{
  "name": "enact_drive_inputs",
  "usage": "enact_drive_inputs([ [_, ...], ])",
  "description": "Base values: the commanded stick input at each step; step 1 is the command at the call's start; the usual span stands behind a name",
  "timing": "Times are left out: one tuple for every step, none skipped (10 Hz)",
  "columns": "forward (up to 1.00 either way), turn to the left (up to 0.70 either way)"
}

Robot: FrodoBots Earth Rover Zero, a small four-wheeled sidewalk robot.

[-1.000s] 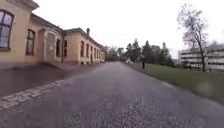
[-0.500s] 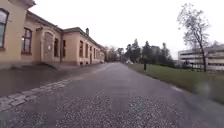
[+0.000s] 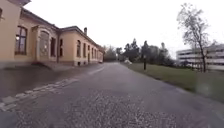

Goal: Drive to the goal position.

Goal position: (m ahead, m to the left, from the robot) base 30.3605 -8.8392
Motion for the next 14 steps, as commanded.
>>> enact_drive_inputs([
  [1.0,0.0],
  [1.0,0.0],
  [1.0,0.0],
  [1.0,0.0],
  [1.0,0.0],
  [1.0,0.0],
  [1.0,0.0],
  [1.0,0.0],
  [1.0,0.0],
  [1.0,0.0],
  [1.0,0.0],
  [1.0,0.0],
  [1.0,0.0],
  [1.0,0.0],
])
